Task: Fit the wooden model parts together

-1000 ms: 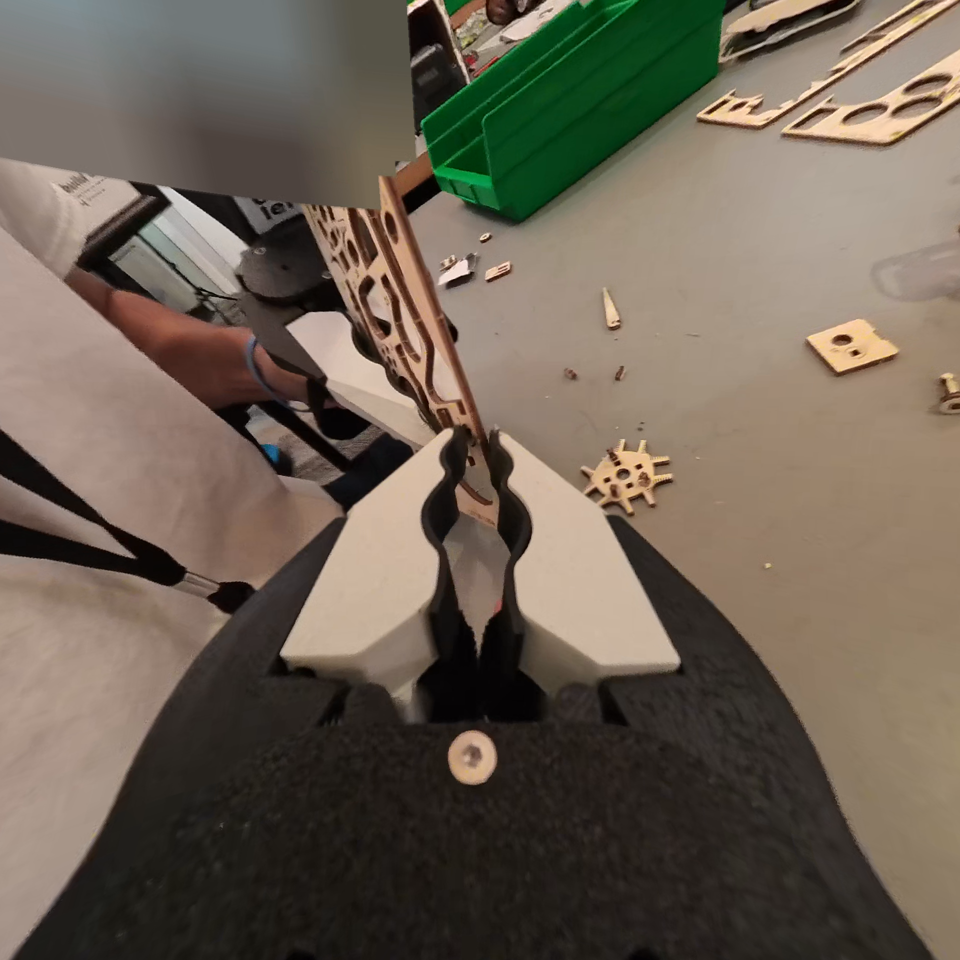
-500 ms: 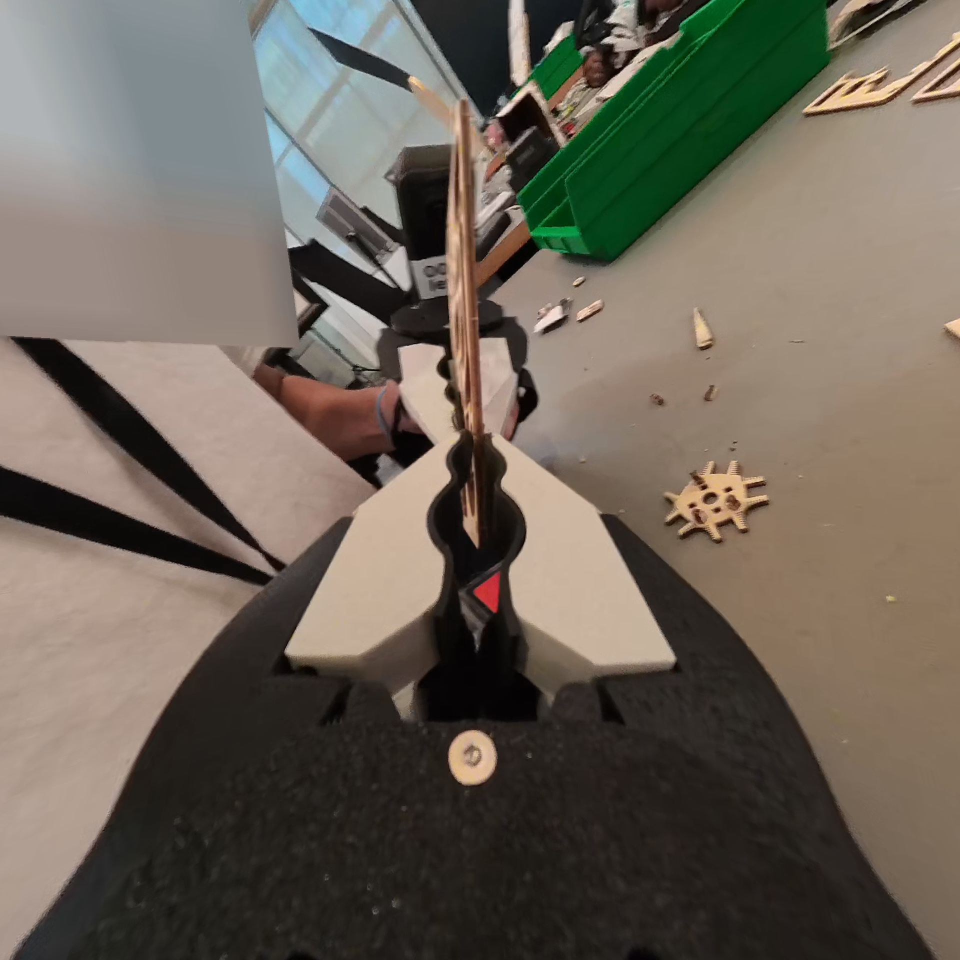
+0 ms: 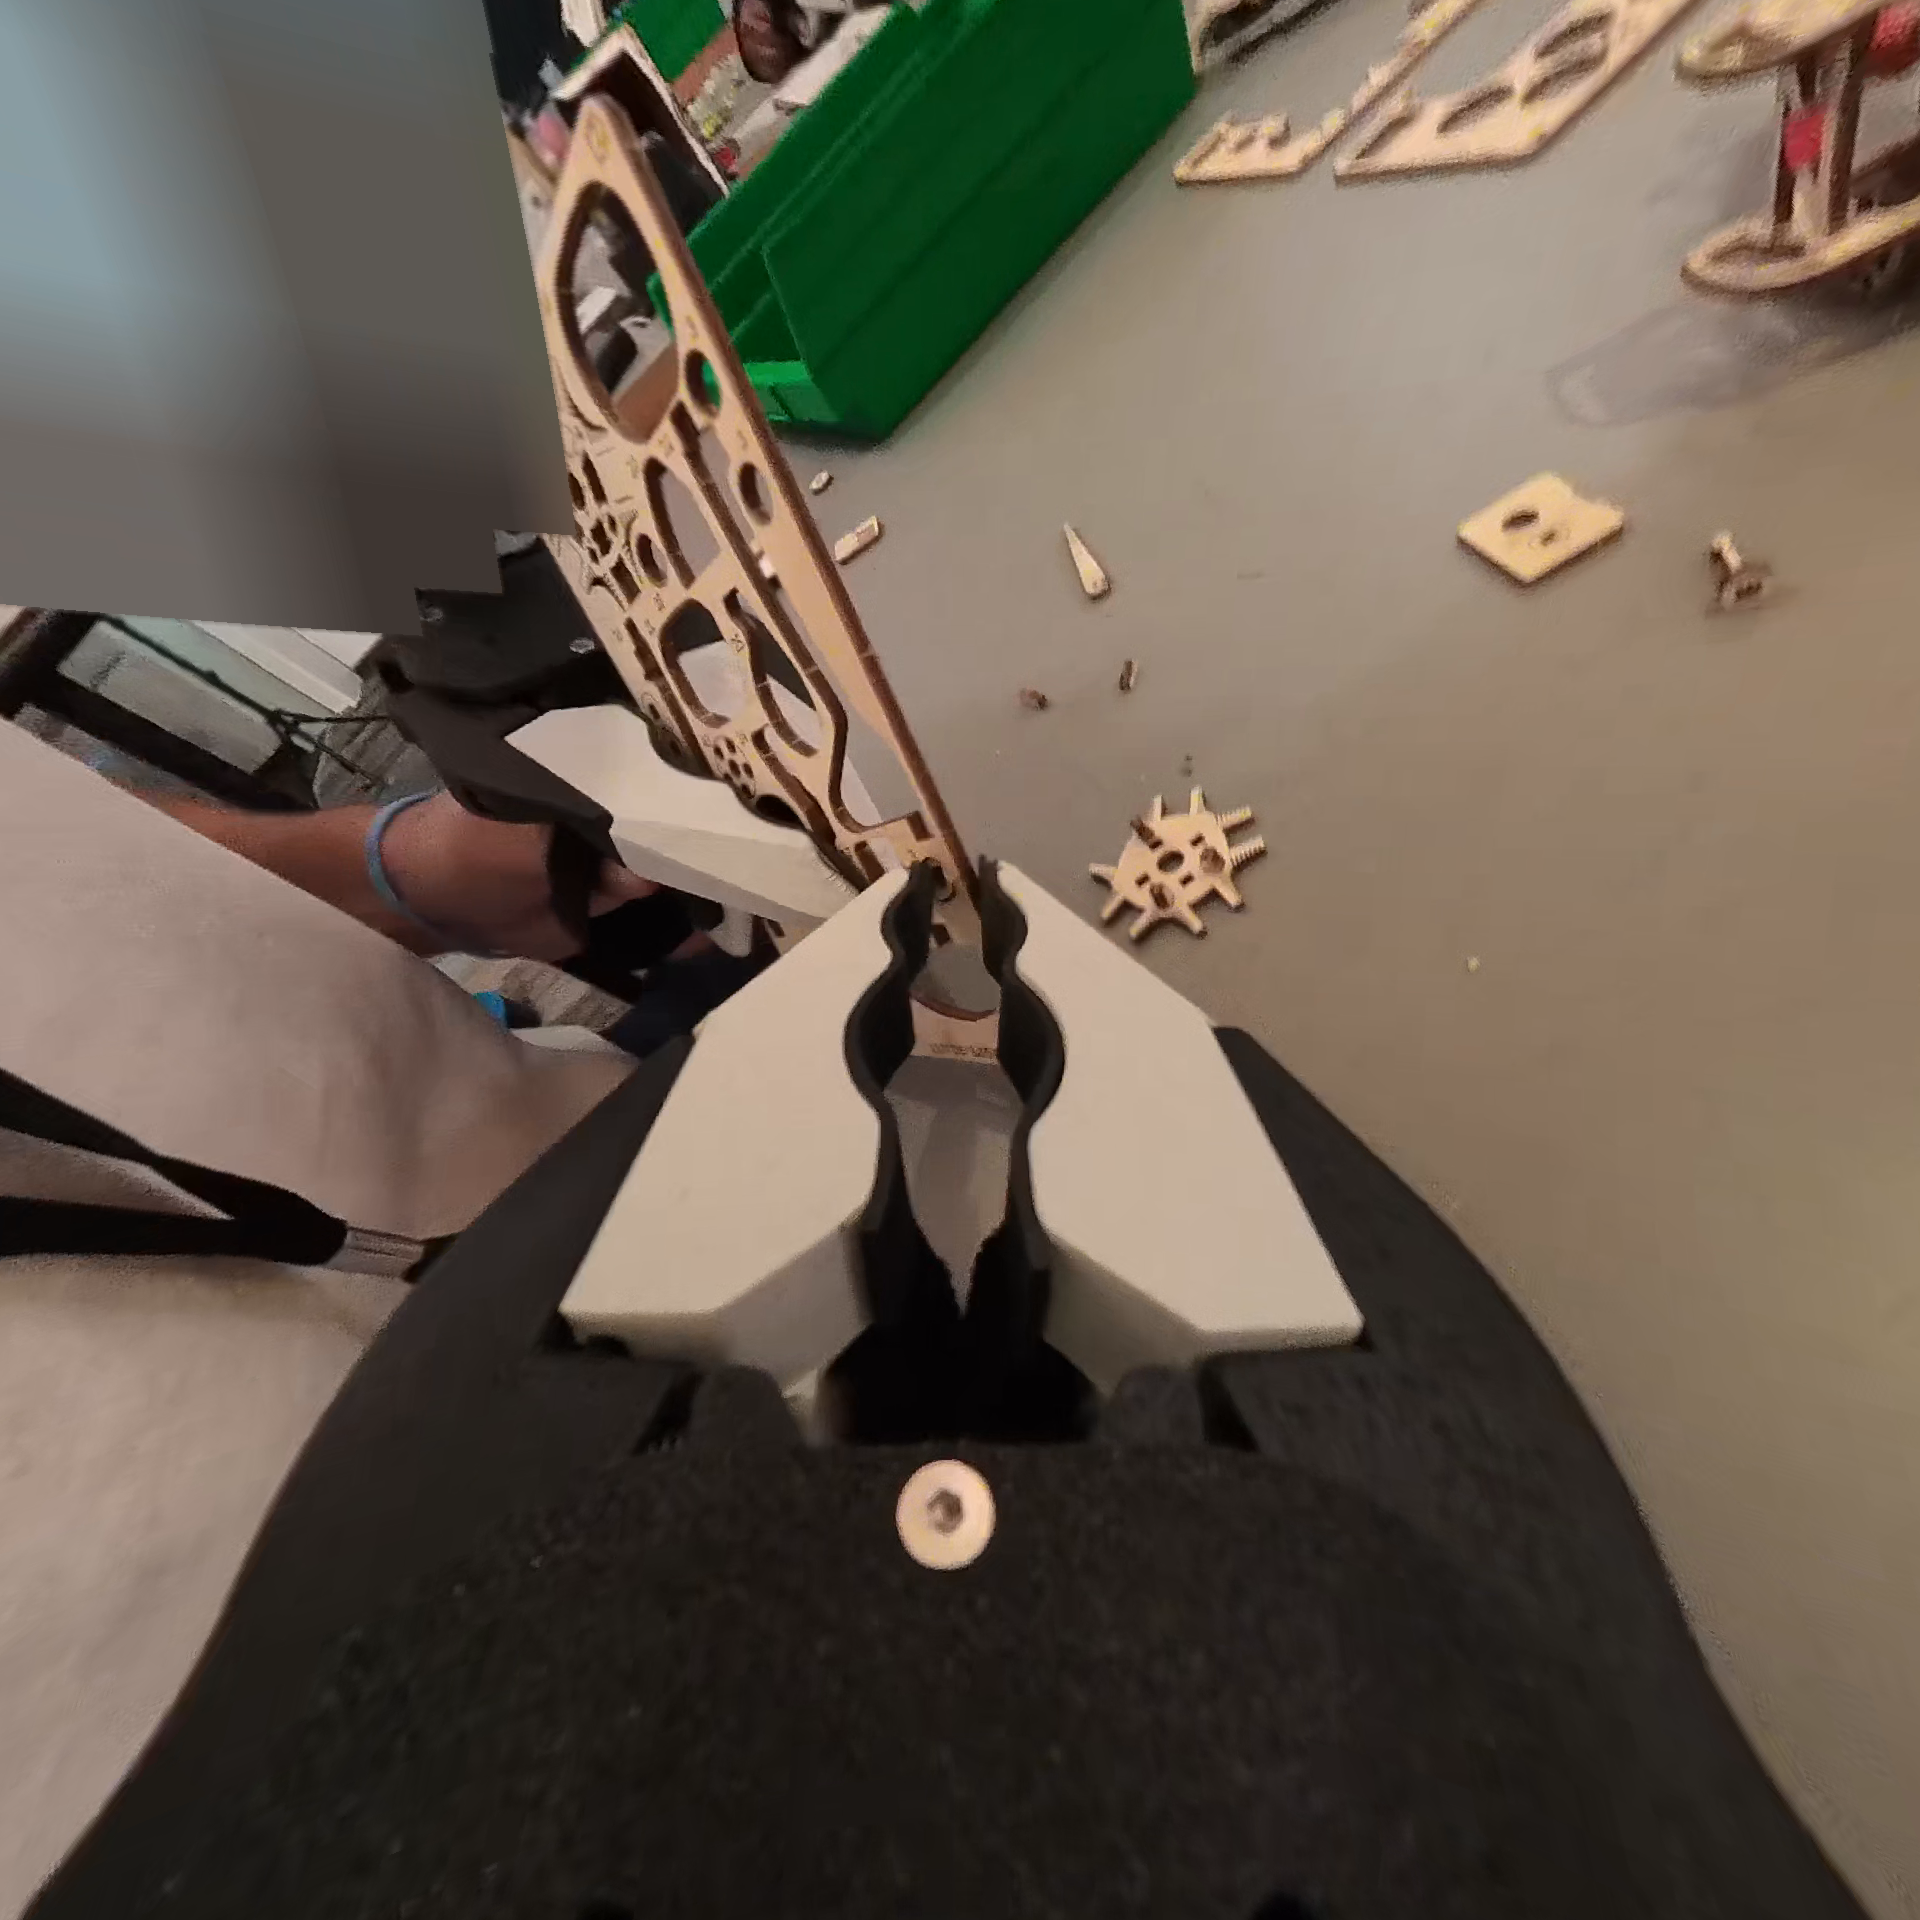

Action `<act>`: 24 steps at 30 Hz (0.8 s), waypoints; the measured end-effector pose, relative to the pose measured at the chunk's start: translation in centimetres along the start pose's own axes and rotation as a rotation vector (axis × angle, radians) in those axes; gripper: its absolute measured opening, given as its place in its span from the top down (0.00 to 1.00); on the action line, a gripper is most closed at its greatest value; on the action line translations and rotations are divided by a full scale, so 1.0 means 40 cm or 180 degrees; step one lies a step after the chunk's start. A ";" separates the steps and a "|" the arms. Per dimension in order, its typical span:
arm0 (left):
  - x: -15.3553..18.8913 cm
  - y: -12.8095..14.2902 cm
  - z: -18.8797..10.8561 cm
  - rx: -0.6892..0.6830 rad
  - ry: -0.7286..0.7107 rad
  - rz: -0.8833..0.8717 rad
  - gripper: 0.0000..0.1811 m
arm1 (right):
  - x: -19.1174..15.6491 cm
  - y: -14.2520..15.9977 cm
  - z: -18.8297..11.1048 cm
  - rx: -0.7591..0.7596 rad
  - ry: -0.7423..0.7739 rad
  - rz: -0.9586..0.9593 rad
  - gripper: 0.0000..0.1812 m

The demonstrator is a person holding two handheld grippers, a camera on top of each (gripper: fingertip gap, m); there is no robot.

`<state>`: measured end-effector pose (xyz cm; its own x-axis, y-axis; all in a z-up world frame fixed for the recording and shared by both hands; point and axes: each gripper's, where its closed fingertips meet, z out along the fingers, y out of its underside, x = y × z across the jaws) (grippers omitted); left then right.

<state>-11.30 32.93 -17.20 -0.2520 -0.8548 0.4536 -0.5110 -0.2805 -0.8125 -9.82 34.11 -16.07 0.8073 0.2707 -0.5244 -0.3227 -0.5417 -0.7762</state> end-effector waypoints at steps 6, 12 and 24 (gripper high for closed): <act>0.057 0.046 0.035 0.0237 0.0423 -0.1270 1.00 | 0.002 0.064 -0.037 -0.0076 -0.0156 0.1066 0.96; 0.031 0.109 0.055 0.0142 0.0240 -0.1576 1.00 | 0.037 0.124 -0.044 -0.0441 0.0929 -0.0079 1.00; 0.014 0.121 0.069 -0.0157 0.0059 -0.1604 0.99 | 0.049 0.143 0.000 -0.0754 0.1029 -0.0320 1.00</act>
<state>-11.65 29.90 -21.88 0.0215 -0.6105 0.7917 -0.6109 -0.6349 -0.4730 -10.07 31.54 -21.53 0.9548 0.0880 -0.2838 -0.1420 -0.7038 -0.6961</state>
